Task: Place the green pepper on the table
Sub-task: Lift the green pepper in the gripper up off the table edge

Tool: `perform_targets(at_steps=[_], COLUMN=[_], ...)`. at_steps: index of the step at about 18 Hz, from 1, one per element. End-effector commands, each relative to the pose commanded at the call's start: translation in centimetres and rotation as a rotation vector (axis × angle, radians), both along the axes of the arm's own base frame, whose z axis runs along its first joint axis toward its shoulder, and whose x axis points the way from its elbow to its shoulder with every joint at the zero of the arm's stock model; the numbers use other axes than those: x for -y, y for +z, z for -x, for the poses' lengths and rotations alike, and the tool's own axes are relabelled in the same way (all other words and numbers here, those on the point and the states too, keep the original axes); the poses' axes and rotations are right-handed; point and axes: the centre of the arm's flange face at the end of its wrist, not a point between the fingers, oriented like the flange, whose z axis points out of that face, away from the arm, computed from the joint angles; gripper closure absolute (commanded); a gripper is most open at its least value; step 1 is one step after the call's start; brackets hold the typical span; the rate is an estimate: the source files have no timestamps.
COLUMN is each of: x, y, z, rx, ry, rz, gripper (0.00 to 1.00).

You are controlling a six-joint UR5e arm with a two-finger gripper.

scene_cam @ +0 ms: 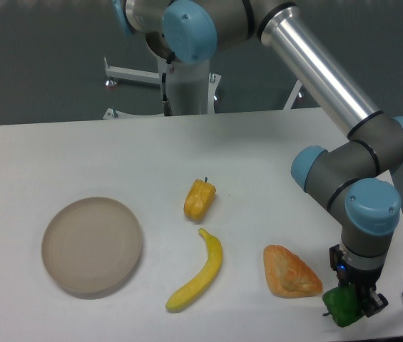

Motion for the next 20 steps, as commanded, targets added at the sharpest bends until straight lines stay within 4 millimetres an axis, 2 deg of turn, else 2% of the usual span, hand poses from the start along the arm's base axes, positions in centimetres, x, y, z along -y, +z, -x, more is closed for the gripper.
perform_targets(at_steps=[5,12,16,18,20], x=[0.2,2.2,5.1,8.0,9.8], y=[0.5,2.9,4.1,4.3,4.3], z=[-0.4,-2.0,-2.1,-1.3,-1.3], rx=[0.003,0.054,0.085,0.110,0.146], ry=[-0.001,0.018,0.034,0.055,0.059], rz=[0.005,0.048,0.080,0.093,0.080], gripper=[0.51,0.51,0.51,0.51,0.51])
